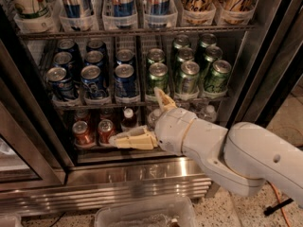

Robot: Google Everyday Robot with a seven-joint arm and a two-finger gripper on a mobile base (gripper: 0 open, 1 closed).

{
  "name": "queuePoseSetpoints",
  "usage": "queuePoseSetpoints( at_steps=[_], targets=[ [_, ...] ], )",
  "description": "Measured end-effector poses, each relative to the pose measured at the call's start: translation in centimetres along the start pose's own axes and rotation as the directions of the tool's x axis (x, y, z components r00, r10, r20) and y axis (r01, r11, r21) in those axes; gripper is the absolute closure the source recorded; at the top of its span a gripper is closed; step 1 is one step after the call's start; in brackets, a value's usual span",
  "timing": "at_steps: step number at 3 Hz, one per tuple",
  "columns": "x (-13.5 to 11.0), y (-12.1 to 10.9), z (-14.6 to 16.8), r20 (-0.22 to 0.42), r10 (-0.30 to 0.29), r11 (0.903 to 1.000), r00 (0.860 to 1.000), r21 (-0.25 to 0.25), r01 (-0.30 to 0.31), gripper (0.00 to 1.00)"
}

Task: Pick coke can from bottom shelf of fridge

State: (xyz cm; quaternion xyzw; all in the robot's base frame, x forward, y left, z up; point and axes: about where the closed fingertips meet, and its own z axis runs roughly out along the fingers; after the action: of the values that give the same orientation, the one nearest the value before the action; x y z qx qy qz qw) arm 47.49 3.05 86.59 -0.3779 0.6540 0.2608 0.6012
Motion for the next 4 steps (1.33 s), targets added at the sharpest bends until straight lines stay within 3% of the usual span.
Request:
queuePoseSetpoints(
  at_steps=[1,2,3,4],
  targets=[
    [1.7,-1.7,1.3,0.037,-0.065,0.995,0.997,0.077,0.062,0.0],
    [4.0,-3.1,2.4,0.043,-0.09,0.9885,0.995,0.126,0.084,0.0],
    [5.8,-3.6,2.3,0.054,-0.053,0.9821,0.997,0.184,0.042,0.0],
    [5.8,-3.6,2.3,0.054,-0.053,0.9821,0.997,0.184,0.042,0.0]
  ],
)
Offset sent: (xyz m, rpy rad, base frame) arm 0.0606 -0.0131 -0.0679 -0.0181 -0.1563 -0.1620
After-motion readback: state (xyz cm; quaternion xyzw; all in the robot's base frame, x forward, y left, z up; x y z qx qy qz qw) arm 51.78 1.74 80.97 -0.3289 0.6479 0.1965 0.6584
